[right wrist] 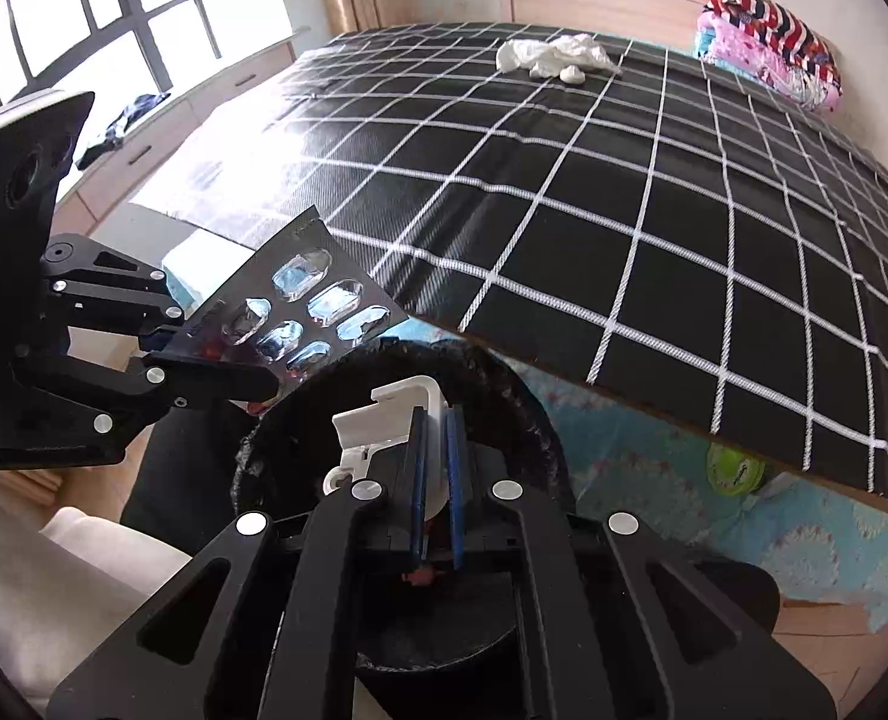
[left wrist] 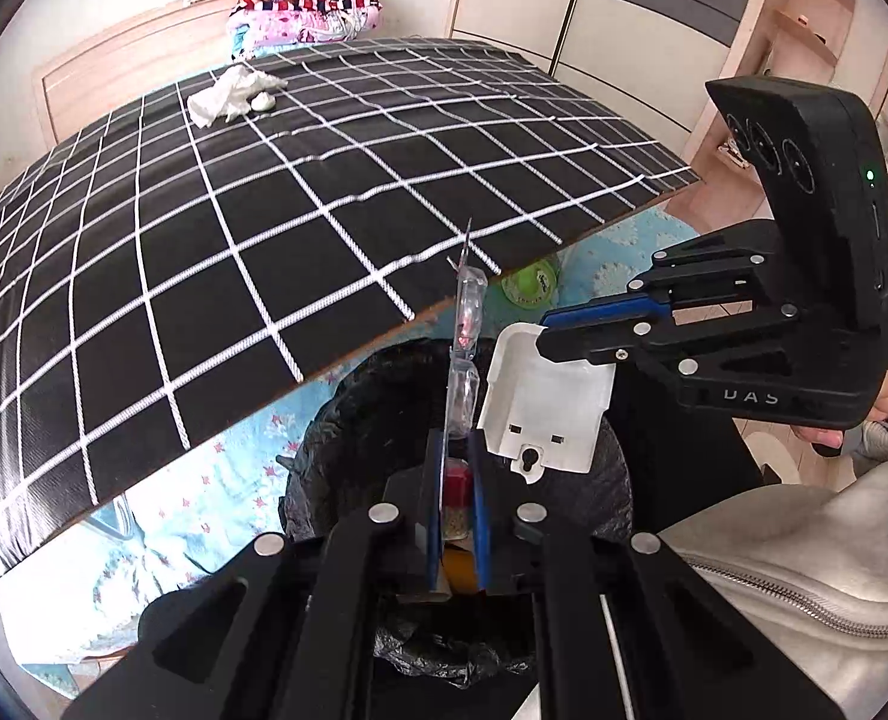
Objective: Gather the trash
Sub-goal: 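Carry the blister pack and plastic holder in both tools over the bin, then open both tools to drop the blister pack and holder into the bin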
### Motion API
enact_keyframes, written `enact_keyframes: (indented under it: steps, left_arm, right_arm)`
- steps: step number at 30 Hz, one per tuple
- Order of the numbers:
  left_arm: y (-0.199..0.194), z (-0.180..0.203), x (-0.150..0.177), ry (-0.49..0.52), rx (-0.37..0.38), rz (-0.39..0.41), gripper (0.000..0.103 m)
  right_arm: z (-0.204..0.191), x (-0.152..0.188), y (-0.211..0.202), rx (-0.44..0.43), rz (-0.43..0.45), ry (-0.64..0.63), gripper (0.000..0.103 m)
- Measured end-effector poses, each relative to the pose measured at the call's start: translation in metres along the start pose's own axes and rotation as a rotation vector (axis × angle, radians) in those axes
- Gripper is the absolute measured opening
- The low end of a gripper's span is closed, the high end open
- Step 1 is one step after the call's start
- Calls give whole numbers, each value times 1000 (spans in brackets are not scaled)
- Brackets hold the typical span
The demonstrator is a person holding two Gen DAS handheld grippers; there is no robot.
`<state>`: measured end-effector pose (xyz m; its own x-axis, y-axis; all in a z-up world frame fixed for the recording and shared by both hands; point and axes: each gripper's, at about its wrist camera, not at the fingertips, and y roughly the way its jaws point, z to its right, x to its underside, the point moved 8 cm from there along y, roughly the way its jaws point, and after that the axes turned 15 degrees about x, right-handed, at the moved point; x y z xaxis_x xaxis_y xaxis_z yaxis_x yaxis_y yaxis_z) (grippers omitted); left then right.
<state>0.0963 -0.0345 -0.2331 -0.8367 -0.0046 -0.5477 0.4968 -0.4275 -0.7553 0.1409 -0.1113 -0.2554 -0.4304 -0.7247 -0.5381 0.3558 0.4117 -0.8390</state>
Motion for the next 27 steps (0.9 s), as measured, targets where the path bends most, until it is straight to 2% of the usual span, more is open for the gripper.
enact_keyframes:
  steps: [6, 14, 19, 27]
  left_arm:
    - [28, -11, 25, -43, 11, -76, 8]
    - [68, -28, 53, -80, -22, -177, 8]
    - [83, -41, 62, -116, -46, -207, 8]
    - [93, -40, 59, -153, -40, -220, 8]
  right_arm:
    - [-7, 21, 35, -17, -95, -1, 7]
    - [-14, 38, 72, -22, -186, -6, 7]
    - [-18, 44, 86, -35, -226, -3, 7]
    - [-20, 48, 94, -69, -251, 10, 7]
